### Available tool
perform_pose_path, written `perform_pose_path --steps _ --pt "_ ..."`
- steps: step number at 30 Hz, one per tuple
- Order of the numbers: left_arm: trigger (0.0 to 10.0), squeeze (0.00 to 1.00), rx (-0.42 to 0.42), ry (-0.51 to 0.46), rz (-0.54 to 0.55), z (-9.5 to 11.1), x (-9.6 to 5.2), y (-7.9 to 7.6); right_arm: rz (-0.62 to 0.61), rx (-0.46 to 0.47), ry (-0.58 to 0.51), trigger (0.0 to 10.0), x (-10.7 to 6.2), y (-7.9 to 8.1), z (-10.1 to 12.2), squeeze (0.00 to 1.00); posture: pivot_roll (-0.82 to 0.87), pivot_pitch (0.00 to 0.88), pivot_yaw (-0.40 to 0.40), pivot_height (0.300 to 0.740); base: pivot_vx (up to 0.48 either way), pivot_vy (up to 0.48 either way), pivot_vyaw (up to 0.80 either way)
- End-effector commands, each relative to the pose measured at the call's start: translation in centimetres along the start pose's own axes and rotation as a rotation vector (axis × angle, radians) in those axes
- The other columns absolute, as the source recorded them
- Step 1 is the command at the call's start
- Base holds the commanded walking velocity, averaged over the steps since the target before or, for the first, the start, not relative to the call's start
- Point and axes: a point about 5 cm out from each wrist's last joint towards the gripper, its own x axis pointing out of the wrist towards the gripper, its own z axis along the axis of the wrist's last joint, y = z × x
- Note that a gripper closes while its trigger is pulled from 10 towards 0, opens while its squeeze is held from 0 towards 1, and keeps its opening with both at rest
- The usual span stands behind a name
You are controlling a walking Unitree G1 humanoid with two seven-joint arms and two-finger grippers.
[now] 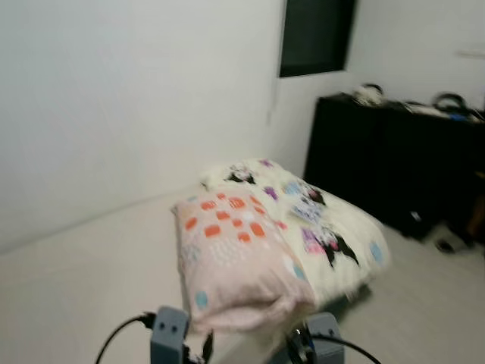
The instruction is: Clean up the room
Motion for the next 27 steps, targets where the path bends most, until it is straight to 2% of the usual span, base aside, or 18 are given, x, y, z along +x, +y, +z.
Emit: perform_pose_path --steps 1,11,23,27 --pt "10.0 0.0 0.014 0.014 0.012 -0.25 -0.26 0.5 0.007 0.011 0.014 10.0 -0.17 0.44 -0.41 0.0 0.01 0.081 -0.042 0.74 0.398 0.0 0.0" --pt "10.0 0.0 0.016 0.017 0.015 -0.26 -0.28 0.57 0.006 0.015 0.017 10.0 -0.16 0.44 -0.48 0.0 0.01 0.086 -0.043 0.74 0.381 0.0 0.0" --pt "10.0 0.0 0.025 0.02 0.029 -0.35 -0.36 0.74 0.008 0.016 0.021 10.0 -0.15 0.54 -0.45 0.0 0.01 0.093 -0.04 0.74 0.0 0.0 0.0" --pt "10.0 0.0 0.027 0.017 0.029 -0.3 -0.31 0.73 0.021 -0.009 0.022 10.0 -0.13 0.62 -0.4 0.0 0.01 0.095 -0.04 0.74 0.0 0.0 0.0"
